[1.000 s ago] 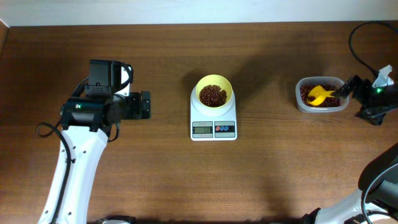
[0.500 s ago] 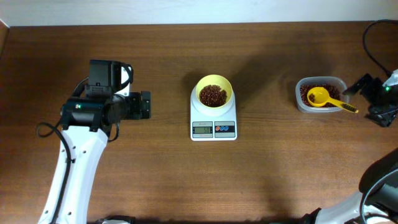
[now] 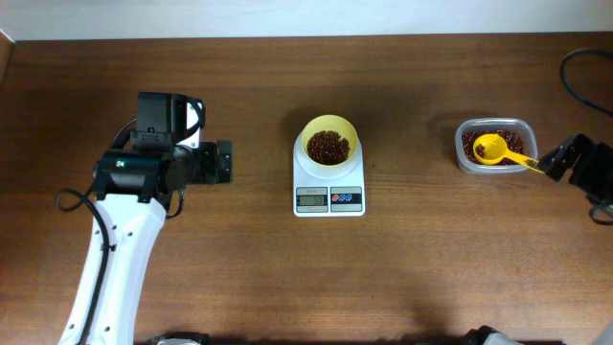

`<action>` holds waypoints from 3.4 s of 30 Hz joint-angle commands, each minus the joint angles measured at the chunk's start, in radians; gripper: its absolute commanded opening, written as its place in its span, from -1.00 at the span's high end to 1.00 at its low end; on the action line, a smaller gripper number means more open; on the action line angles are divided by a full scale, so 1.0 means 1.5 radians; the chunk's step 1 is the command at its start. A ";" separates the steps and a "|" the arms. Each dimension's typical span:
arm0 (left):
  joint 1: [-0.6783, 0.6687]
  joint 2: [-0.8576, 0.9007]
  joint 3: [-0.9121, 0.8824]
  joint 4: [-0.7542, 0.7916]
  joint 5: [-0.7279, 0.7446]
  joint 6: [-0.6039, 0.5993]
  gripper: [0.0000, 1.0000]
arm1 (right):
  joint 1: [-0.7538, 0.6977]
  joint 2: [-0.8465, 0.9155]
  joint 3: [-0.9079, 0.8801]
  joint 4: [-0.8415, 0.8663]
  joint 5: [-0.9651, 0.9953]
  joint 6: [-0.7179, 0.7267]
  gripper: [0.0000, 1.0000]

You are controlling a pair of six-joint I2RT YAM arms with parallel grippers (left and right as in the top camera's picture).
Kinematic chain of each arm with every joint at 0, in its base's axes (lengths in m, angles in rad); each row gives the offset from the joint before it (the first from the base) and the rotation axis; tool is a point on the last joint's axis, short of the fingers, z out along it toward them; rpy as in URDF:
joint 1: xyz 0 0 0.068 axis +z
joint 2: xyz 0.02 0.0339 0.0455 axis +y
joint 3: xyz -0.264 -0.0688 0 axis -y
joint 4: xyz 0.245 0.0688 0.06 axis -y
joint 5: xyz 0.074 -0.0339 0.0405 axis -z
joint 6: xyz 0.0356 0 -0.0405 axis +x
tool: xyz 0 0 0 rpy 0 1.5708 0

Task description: Scoop item into bowl and weigh 50g on scale

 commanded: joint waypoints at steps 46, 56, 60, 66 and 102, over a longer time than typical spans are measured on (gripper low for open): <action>0.003 -0.006 0.003 0.001 0.003 0.004 -0.97 | 0.392 -0.902 -0.942 0.925 0.144 -0.012 -0.98; 0.003 -0.006 0.003 0.001 0.003 0.004 -0.97 | 0.392 -0.926 -1.054 1.031 0.219 -0.012 -0.98; 0.003 -0.006 0.003 0.001 0.003 0.004 -0.97 | 0.391 -0.926 -1.097 1.075 0.225 -0.012 -0.98; 0.003 -0.006 0.003 0.001 0.003 0.004 -0.97 | 0.370 -0.926 -1.097 0.960 0.227 -0.006 -0.98; 0.003 -0.006 0.003 0.001 0.003 0.003 -0.98 | 0.370 -0.926 -1.097 0.923 0.214 -0.074 -0.98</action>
